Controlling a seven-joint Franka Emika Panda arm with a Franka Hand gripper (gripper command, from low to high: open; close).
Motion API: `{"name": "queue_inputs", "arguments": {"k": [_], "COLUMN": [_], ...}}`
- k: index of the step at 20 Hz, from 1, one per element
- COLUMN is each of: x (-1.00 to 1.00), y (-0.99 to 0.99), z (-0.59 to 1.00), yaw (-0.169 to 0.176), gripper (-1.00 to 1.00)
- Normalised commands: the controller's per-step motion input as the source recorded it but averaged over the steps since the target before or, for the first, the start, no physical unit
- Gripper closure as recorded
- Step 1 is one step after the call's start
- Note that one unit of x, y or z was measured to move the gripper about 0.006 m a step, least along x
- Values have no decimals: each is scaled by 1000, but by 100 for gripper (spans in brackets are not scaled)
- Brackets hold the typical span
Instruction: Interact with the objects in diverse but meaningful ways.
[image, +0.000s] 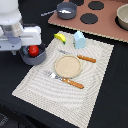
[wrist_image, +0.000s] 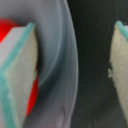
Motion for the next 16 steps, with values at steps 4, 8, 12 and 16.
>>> {"name": "queue_inputs", "arguments": {"k": [4,8,12,16], "x": [-215,-79,1,6], "y": [-56,-1,9,58], "z": [607,621,713,671], "yaw": [-11,0,3,11], "gripper": [-100,-100,-100,-100]}}
